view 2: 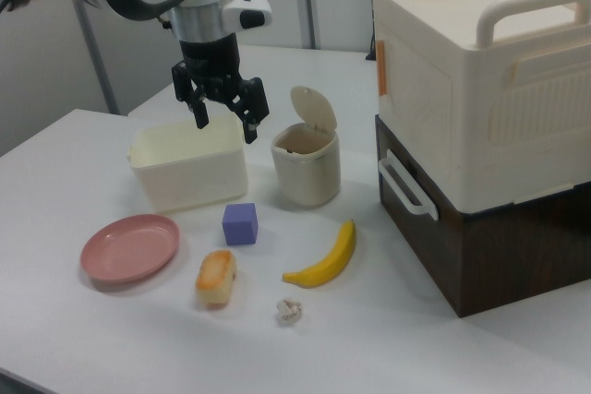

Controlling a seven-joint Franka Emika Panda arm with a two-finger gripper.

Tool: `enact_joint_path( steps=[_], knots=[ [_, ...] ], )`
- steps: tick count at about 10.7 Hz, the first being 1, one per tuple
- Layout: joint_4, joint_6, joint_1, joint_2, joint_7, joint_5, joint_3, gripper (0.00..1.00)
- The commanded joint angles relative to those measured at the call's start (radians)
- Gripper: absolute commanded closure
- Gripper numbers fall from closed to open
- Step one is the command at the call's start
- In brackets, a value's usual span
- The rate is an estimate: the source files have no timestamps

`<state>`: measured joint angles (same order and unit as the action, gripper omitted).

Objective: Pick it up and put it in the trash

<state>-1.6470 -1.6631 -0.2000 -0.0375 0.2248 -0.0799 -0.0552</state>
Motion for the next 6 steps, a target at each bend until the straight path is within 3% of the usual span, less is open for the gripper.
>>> enact_joint_path(
  steps=[1, 3, 6],
  knots=[
    [0.001, -0.006, 0.021, -0.004, -0.01, 0.009, -0.008, 0.0],
    [0.001, -0.004, 0.021, -0.001, 0.144, 0.017, -0.008, 0.0],
    [0.0, -0.003, 0.019, -0.001, 0.235, 0.017, -0.008, 0.0]
  ],
)
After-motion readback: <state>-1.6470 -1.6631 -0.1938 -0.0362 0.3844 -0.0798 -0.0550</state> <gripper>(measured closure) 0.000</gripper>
